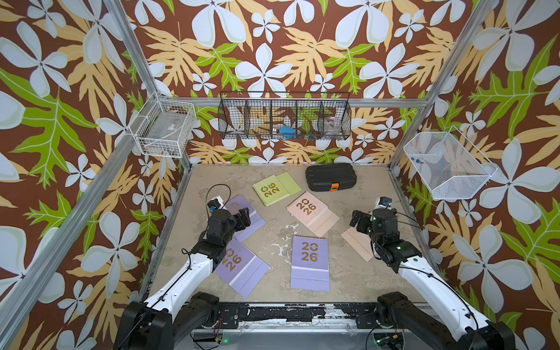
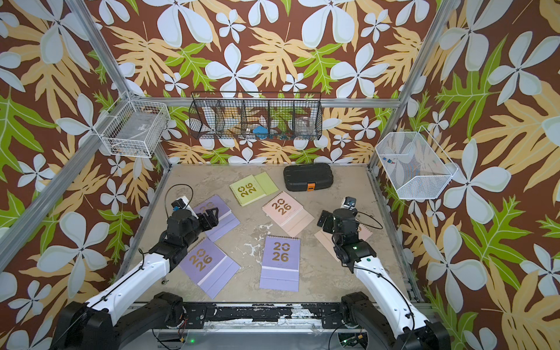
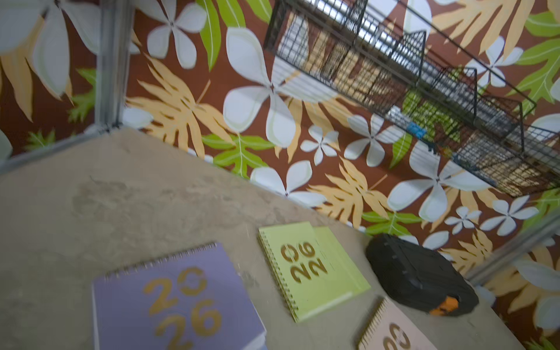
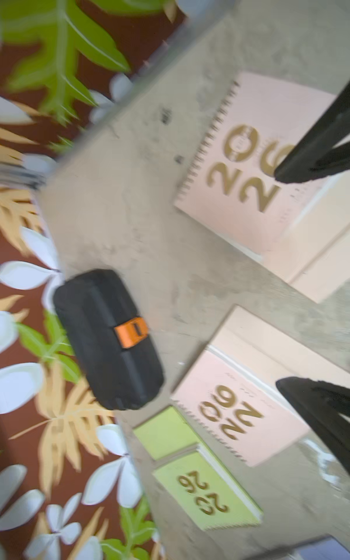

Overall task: Stack the calendars
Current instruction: Adjust the calendar at the center of the board.

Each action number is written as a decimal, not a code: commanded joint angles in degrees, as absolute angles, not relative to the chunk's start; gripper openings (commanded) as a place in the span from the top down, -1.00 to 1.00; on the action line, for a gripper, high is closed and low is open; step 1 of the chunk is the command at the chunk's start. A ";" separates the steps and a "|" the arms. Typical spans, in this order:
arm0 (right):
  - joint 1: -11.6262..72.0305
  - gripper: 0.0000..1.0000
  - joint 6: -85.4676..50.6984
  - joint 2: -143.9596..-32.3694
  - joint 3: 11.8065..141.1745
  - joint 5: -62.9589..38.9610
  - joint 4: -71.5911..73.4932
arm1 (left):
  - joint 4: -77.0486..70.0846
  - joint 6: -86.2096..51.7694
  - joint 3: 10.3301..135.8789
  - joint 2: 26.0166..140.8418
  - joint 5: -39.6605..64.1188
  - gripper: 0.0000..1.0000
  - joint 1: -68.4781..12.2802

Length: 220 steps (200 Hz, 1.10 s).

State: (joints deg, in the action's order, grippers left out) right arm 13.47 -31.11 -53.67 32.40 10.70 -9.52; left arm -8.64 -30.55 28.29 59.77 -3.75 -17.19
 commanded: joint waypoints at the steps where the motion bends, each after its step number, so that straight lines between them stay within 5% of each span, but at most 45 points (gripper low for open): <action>1: 15.19 -1.00 -37.60 -53.77 29.97 -2.97 -14.23 | -6.90 -37.68 27.11 60.90 -0.40 -0.62 -21.48; 51: 21.07 -1.00 -40.86 -55.46 24.28 -11.56 -10.41 | -8.99 -43.68 26.90 68.07 2.43 -0.60 -30.93; 220: 27.75 -1.00 -46.22 -68.52 22.65 -27.06 2.48 | -18.08 -52.03 26.76 80.48 13.26 -0.57 -37.79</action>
